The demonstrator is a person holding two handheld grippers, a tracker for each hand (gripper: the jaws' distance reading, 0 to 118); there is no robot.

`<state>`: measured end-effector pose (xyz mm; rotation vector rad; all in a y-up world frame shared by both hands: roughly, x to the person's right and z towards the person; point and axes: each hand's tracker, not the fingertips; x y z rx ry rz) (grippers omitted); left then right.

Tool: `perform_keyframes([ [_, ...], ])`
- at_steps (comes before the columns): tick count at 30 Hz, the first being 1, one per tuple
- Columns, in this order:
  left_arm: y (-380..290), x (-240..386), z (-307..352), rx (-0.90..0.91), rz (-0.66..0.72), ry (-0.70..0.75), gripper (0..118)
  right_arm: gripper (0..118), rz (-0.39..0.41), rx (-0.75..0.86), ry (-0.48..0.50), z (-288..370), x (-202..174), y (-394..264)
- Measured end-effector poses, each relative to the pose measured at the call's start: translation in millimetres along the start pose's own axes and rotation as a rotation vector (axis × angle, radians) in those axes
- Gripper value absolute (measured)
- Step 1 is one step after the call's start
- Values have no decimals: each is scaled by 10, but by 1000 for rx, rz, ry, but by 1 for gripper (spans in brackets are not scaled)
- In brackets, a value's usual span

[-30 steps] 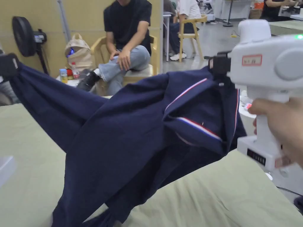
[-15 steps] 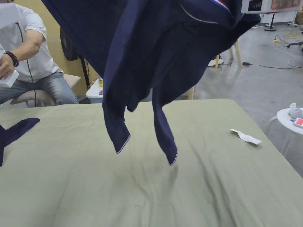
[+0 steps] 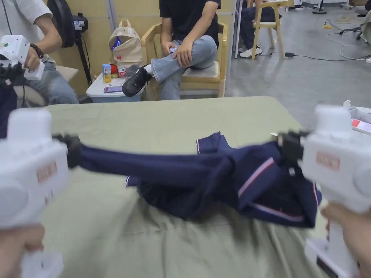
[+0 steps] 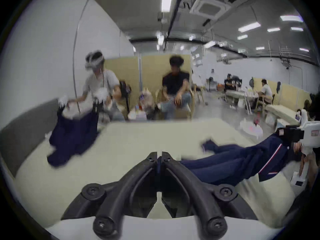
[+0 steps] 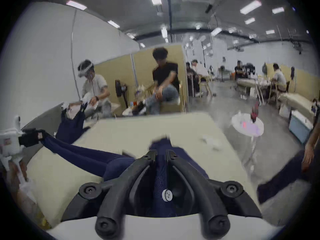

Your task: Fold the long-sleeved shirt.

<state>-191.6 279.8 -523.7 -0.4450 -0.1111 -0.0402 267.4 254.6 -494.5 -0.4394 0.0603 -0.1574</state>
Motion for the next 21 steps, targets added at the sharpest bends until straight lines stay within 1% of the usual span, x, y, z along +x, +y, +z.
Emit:
perform_keyframes([
  [1, -341, 33, -9, -50, -8, -7, 0, 12, 0, -54, -22, 60, 87, -335],
  [2, -608, 55, 22, -107, -26, -10, 0, 12, 8, -74, -30, 131, 151, -612],
  [3, -900, 180, 193, -137, -18, -18, 0, 12, 23, -102, -47, 225, 202, -879],
  [5, -1303, 172, 369, -174, 16, -6, 0, 12, 69, -116, -62, 573, 228, -1287],
  [6, -1440, 144, 475, -177, 32, 4, 0, 12, 79, -119, -76, 737, 239, -1427],
  [7, -1526, 117, 616, -192, 54, 18, 0, 12, 72, -109, -60, 876, 233, -1493],
  [9, -1613, 31, 941, -184, 106, 41, 0, 12, 88, -86, -85, 1189, 157, -1543],
  [11, -1670, -72, 1225, -195, 147, 43, 0, 12, 80, -71, -79, 1453, 108, -1552],
  [12, -1691, -91, 1379, -197, 156, 29, 0, 12, 80, -68, -73, 1587, 82, -1566],
  [14, -1749, -68, 1607, -196, 131, 42, 1, 13, 114, -57, -67, 1774, -4, -1636],
  [16, -1896, -38, 1702, -203, 106, 64, 6, 28, 134, -116, -86, 1822, -66, -1714],
  [17, -1977, -29, 1691, -206, 95, 71, 8, 31, 148, -134, -90, 1841, -79, -1755],
  [18, -2013, 2, 1694, -241, 79, 107, 8, 31, 137, -132, -104, 1894, -88, -1777],
  [19, -2019, 29, 1692, -284, 78, 145, 26, 36, 109, -126, -126, 1972, -83, -1764],
  [20, -2018, 3, 1732, -297, 96, 159, 51, 38, 73, -82, -144, 2063, -85, -1720],
  [21, -1989, -22, 1823, -262, 144, 108, 54, 46, 47, -45, -153, 2169, -88, -1639],
])
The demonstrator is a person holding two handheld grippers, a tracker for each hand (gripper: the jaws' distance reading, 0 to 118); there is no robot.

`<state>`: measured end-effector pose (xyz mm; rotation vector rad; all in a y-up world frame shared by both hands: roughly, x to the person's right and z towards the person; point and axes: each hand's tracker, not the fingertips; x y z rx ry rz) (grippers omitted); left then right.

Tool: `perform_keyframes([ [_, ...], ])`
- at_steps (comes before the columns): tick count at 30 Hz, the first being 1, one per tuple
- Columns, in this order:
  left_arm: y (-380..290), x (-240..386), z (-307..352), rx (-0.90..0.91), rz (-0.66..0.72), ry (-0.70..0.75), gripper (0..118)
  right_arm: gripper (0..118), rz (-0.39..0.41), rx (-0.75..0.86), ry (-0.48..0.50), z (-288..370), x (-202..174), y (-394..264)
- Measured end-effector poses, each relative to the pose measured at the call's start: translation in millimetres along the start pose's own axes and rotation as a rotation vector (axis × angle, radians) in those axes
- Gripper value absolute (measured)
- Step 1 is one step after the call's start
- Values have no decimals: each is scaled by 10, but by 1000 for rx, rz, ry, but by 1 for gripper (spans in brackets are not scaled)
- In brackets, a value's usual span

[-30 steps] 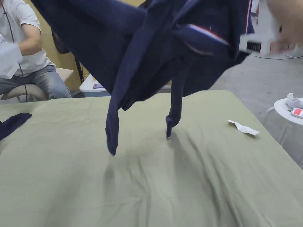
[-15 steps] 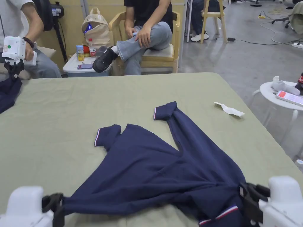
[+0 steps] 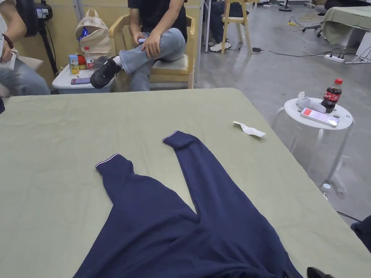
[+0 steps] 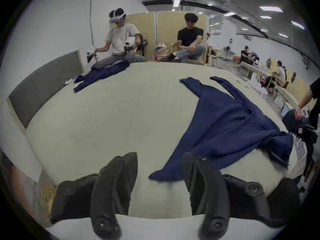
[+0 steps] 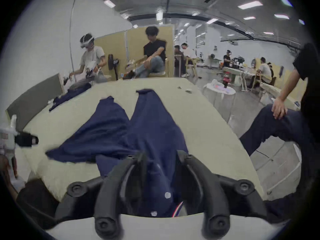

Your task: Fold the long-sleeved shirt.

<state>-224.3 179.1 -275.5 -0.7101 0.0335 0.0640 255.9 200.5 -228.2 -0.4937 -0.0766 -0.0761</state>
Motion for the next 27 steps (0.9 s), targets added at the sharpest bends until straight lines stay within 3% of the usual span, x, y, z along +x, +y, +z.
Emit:
perform_keyframes([
  [1, 30, -10, 82, 35, 39, -51, 54, 62, -25, 25, -6, 82, 1, 81],
  [2, 85, 28, 223, 69, 70, -79, 55, 69, -49, 63, 3, 172, 4, 182],
  [5, 274, 173, 443, 221, 12, -127, 72, 70, -57, 204, 45, 376, -121, 468],
  [7, 417, 361, 568, 296, -30, -133, 74, 66, -45, 267, 71, 422, -261, 569],
  [8, 449, 415, 577, 290, -36, -140, 63, 39, -48, 278, 125, 415, -330, 591],
  [9, 495, 515, 602, 283, -31, -176, 39, 6, -52, 266, 163, 384, -404, 601],
  [10, 505, 570, 588, 272, -2, -221, 6, 1, -55, 237, 144, 326, -487, 588],
  [11, 497, 609, 534, 246, 21, -215, 0, 1, -49, 210, 104, 323, -584, 556],
  [13, 421, 642, 490, 223, 30, -227, 0, 1, -18, 144, 213, 266, -675, 458],
  [17, 287, 709, 291, 145, -1, -275, 0, 1, -23, 53, 217, 144, -775, 201],
  [22, 640, 938, -255, 128, -32, -291, 0, 1, -15, 3, 199, 2, -713, 91],
  [23, 787, 964, -417, 104, -32, -298, 6, 1, -18, 0, 196, -62, -674, 74],
  [24, 942, 995, -632, 55, -48, -311, 31, 1, -25, 0, 192, -82, -633, 92],
  [25, 1070, 1050, -866, 28, -79, -309, 31, 1, -40, 0, 185, -113, -592, 117],
  [26, 1168, 1092, -1066, 53, -82, -285, 42, 1, -51, -3, 179, -144, -558, 139],
  [27, 1275, 1135, -1331, 28, -105, -259, 42, 1, -60, -3, 170, -222, -513, 129],
])
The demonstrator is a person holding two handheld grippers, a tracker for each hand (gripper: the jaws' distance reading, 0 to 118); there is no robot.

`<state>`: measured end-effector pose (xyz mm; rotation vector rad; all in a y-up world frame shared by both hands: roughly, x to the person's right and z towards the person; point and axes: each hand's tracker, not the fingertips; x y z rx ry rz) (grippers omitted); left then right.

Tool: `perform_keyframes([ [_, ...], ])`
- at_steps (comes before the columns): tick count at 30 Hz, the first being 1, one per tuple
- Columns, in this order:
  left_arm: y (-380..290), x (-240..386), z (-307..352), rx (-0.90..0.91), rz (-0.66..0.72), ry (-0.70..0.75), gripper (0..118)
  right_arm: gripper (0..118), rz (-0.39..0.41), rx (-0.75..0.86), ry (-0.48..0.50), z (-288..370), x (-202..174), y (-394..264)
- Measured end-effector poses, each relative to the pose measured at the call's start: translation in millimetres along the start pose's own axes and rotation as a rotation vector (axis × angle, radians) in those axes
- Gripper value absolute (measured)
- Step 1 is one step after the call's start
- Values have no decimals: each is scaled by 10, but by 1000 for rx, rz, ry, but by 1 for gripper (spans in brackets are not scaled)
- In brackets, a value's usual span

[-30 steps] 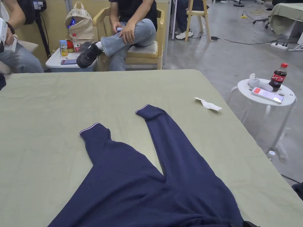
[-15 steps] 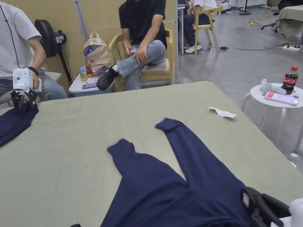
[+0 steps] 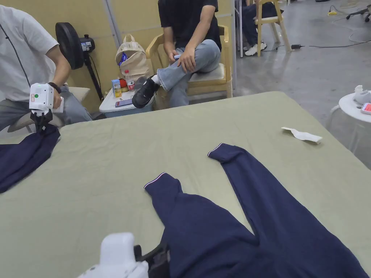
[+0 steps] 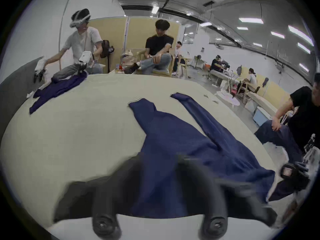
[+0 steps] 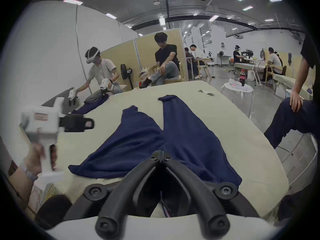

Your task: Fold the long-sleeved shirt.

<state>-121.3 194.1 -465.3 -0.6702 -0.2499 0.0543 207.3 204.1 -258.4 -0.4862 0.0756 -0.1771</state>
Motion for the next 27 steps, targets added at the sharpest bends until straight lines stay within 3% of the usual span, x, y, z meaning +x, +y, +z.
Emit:
perform_keyframes([
  [1, 83, -55, -279, -45, -12, -30, 68, 1, -6, 1, -4, -34, 36, 13],
  [2, 137, -97, -500, -68, -12, -54, 74, 1, -10, 0, -8, -66, 65, 24],
  [7, 47, -289, -1554, -285, -19, -67, 72, 1, -40, -32, -26, -240, 219, -1],
  [8, 11, -306, -1605, -286, -27, -74, 74, 1, -48, -39, -31, -272, 256, -36],
  [9, 43, -263, -1451, -145, -68, -108, 73, 1, -51, -45, -36, -290, 271, -46],
  [10, 78, -267, -1449, -147, -45, -123, 61, 1, -51, -50, -40, -303, 279, -58],
  [11, 26, -309, -1469, -189, 26, -126, 26, 1, -52, -55, -46, -319, 281, -72],
  [12, 24, -339, -1485, -185, 74, -102, 2, 1, -58, -62, -48, -335, 304, -106],
  [14, 19, -433, -1408, -172, 191, -155, 1, 1, -75, -78, -39, -350, 310, -106],
  [17, 71, -368, -954, -73, 142, -157, 1, 1, -67, -75, -52, -280, 345, -101],
  [21, 169, -149, -38, 62, 134, -207, 1, 1, -51, -53, -137, -137, 530, -21],
  [25, 238, -100, 465, 146, 120, -198, 1, 1, -55, 13, -249, 153, 797, 112],
  [27, 270, -119, 599, 158, 137, -200, 1, 1, -97, 41, -299, 297, 970, 178],
])
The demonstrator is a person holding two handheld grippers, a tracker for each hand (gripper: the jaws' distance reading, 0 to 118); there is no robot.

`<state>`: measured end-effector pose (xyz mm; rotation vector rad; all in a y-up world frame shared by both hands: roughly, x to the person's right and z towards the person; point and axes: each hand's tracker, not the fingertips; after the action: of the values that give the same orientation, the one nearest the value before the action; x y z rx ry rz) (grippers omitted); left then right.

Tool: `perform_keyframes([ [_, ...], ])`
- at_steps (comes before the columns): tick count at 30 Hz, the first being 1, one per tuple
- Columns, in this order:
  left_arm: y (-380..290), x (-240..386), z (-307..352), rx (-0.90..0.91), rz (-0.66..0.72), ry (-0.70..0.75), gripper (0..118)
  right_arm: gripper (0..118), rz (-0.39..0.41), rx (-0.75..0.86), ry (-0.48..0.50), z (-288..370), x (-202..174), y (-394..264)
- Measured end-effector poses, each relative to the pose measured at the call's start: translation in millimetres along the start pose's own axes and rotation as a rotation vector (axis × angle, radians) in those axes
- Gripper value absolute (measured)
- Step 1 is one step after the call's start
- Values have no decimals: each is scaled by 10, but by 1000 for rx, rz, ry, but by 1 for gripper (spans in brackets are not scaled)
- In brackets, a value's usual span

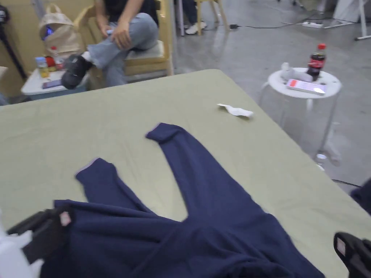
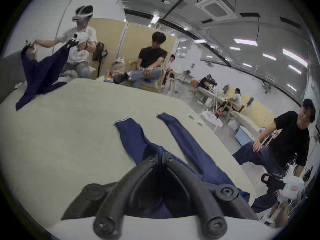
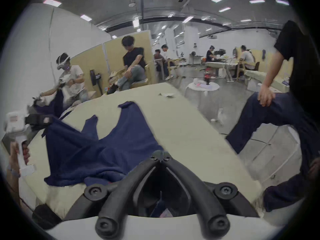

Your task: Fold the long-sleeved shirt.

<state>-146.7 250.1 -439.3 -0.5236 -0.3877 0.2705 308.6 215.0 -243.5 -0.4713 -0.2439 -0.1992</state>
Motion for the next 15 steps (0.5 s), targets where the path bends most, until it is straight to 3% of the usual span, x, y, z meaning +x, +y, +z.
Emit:
perform_keyframes([
  [2, 22, 29, 102, 12, 8, -6, 1, 1, -33, -25, -9, 23, 201, 42],
  [4, -6, -52, 102, 9, -7, -8, 1, 2, -56, -160, 6, -117, 367, 55],
  [6, -30, -22, 97, -9, -36, 17, 1, 47, -105, -290, 28, -295, 465, -7],
  [7, -45, -10, 85, -19, -48, 21, 1, 63, -145, -336, 59, -385, 496, -87],
  [9, -63, -58, 40, -30, -54, 21, 1, 62, -241, -395, 124, -580, 488, -249],
  [11, -89, -58, 12, -43, -57, 20, 1, 63, -285, -412, 196, -744, 433, -404],
  [14, -111, -81, -50, -55, -56, 28, 1, 62, -303, -526, 186, -1093, 283, -562],
  [15, -115, -97, -71, -62, -52, 30, 1, 55, -290, -555, 209, -1180, 240, -570],
])
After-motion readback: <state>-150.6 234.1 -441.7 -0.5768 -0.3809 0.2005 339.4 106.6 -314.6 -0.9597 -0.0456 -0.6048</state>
